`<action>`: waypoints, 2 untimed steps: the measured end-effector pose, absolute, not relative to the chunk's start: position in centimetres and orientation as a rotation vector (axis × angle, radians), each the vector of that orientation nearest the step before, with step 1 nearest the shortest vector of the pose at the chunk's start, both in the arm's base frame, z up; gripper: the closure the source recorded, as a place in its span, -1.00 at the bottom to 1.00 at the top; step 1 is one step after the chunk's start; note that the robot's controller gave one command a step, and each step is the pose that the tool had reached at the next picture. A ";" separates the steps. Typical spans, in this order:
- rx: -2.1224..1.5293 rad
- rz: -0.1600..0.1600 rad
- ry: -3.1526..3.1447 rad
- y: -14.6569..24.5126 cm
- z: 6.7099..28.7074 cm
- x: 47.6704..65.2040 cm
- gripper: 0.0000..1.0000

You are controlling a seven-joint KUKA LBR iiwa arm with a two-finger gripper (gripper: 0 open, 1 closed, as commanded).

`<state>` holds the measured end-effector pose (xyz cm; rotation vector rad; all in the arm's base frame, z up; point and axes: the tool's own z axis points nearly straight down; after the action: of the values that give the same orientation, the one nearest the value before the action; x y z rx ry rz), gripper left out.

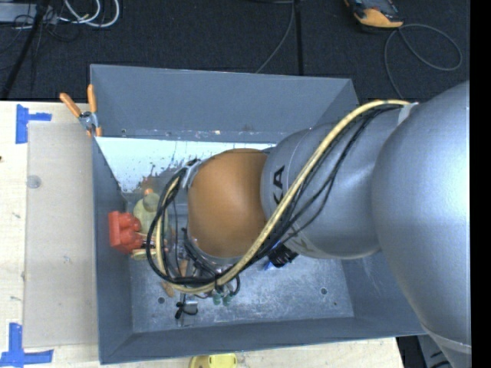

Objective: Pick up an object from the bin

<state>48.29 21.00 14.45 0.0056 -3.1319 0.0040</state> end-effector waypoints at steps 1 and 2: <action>-0.003 0.001 -3.139 20.9 14.9 48.5 -1.00; -0.123 -0.001 -3.138 19.1 9.7 54.4 -1.00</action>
Offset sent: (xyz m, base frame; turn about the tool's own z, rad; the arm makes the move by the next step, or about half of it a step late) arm 0.0841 -0.0286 -0.0745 0.1146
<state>54.41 19.13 9.68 -0.1231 -3.1380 -0.0010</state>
